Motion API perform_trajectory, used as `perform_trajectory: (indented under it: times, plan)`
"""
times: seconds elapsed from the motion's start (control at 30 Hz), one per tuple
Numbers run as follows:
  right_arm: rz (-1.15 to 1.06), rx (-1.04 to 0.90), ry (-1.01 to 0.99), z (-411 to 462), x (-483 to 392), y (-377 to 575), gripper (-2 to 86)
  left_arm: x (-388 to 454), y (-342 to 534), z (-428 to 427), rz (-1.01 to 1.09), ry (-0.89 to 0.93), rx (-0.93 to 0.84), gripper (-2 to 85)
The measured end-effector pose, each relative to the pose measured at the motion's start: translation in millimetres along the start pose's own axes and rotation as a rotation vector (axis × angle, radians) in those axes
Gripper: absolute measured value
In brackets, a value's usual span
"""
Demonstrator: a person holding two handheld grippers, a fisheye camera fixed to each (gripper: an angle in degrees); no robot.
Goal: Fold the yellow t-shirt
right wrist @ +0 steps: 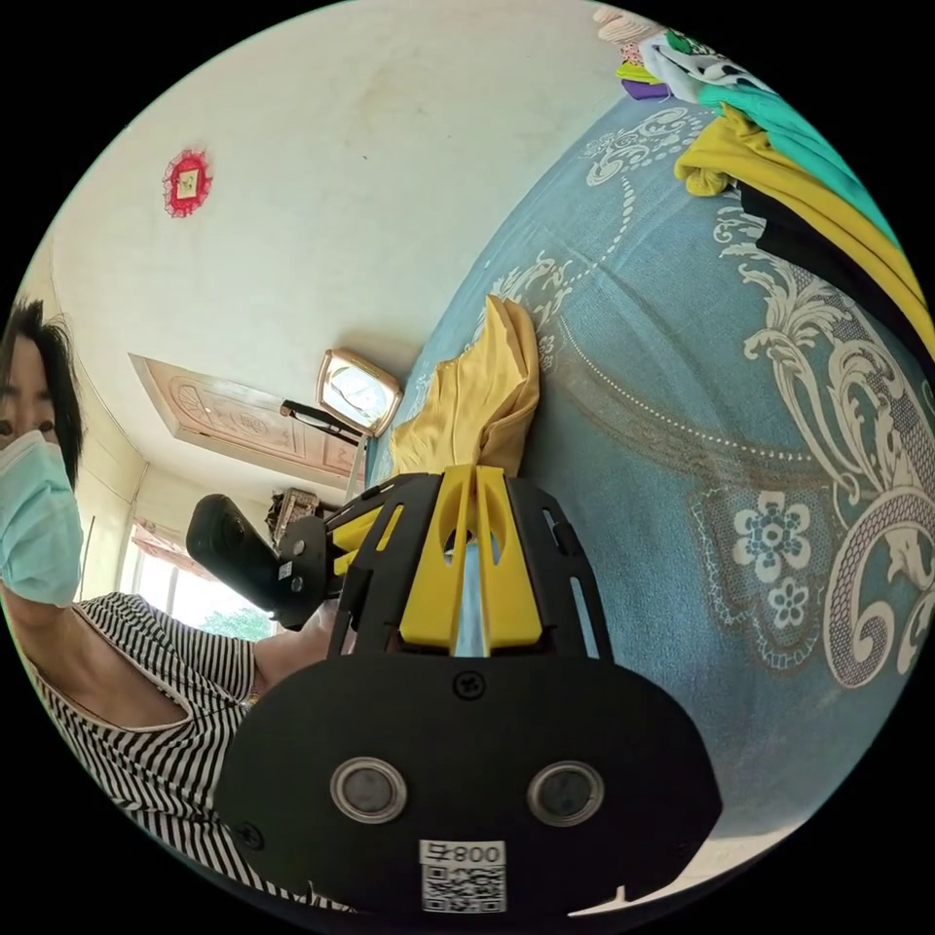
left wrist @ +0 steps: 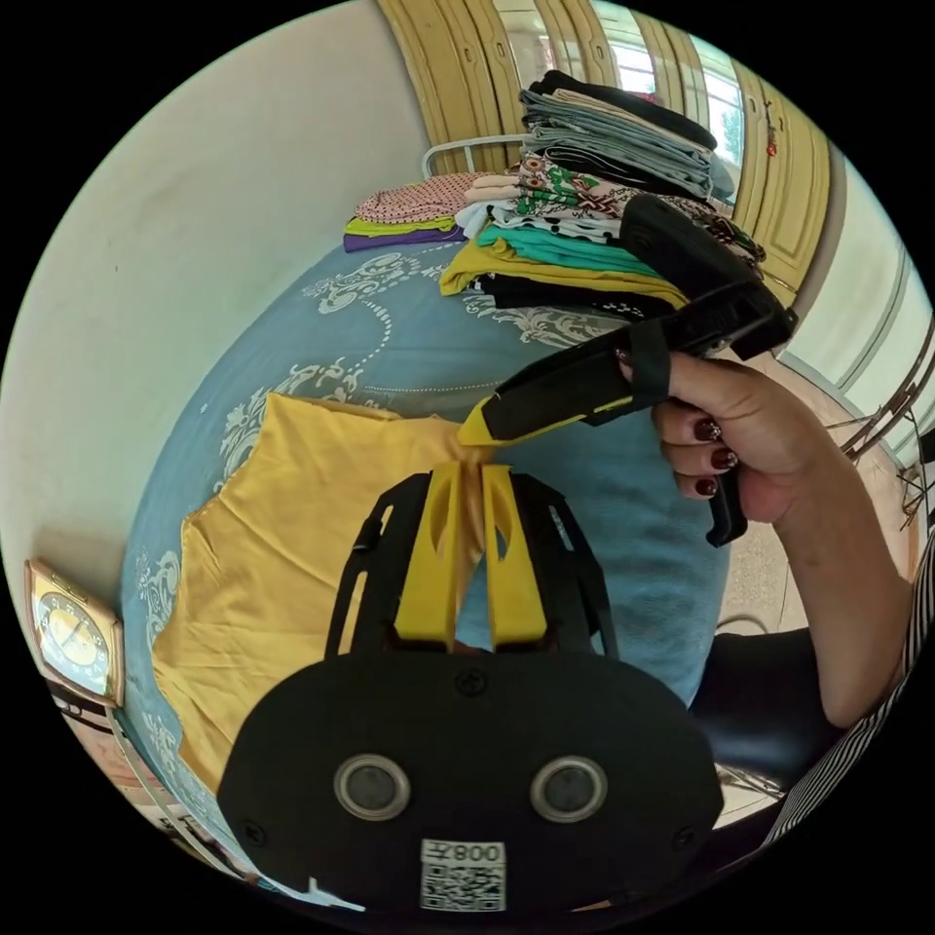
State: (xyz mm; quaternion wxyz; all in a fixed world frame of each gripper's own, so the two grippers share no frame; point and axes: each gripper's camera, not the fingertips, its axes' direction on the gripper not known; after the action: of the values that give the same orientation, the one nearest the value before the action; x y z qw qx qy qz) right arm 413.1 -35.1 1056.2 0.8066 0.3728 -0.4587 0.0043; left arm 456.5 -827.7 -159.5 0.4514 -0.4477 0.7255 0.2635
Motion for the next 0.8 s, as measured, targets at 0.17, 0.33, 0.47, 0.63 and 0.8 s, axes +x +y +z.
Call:
perform_trajectory:
  times: [0.17, 0.33, 0.47, 0.63, 0.8]
  plan:
    - [-0.011, 0.013, -0.046, 4, 2, -7, 0.8, 10, -2, 11, -0.057, -0.014, 0.019, 1.4]
    - [-0.004, 0.110, -0.018, 0, 5, -20, 3.0, 14, -4, 21, -0.084, 0.003, 0.034, 1.0]
    - [-0.005, 0.107, 0.057, 16, 8, -50, 8.2, 19, -5, 30, -0.084, 0.011, 0.031, 0.8]
    - [0.014, -0.019, 0.071, 57, 17, -86, 9.7, 23, -5, 34, -0.088, 0.021, 0.040, 0.8]
    - [-0.054, -0.094, 0.118, 89, 7, -140, 10.1, 21, -4, 39, -0.118, 0.046, 0.052, 0.8]
